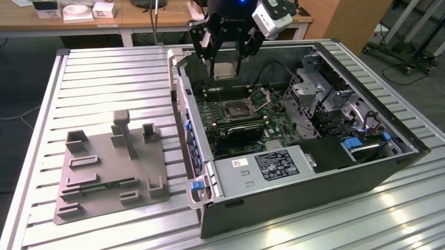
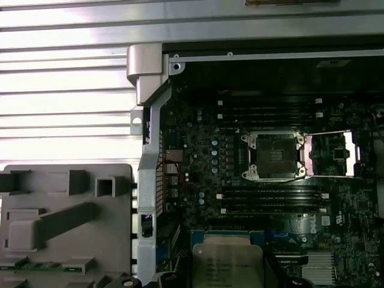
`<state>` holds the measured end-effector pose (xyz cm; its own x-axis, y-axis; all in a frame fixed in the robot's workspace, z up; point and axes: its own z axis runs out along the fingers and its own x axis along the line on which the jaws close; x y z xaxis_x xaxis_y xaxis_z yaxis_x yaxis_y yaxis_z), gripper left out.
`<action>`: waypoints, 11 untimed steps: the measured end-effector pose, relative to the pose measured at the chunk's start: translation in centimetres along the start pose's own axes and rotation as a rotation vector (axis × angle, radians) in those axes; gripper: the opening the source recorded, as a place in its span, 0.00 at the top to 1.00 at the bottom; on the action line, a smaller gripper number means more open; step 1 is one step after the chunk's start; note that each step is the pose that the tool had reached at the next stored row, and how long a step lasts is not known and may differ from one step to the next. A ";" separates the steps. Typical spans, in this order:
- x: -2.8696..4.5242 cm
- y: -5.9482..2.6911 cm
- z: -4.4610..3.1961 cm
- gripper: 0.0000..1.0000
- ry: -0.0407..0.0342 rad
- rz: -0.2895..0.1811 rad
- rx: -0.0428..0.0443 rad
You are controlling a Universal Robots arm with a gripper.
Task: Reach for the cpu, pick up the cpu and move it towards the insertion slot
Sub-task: 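Pick up the cpu and move it towards the insertion slot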
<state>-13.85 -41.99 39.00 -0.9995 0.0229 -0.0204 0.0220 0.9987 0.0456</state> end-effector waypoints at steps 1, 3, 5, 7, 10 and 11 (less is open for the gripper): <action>0.00 0.00 0.00 0.46 0.0000 0.000 0.0000; 0.00 0.00 0.00 0.46 0.0000 0.000 0.0000; 0.00 0.00 0.01 0.46 0.0000 0.000 0.0000; -0.01 0.00 0.01 0.46 0.0000 0.000 -0.0001; -0.15 0.01 0.02 0.46 0.0001 0.000 0.0000; -0.23 0.01 0.02 0.46 0.0000 0.000 0.0000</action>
<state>-13.62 -41.98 38.99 -0.9995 0.0229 -0.0204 0.0220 0.9987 0.0455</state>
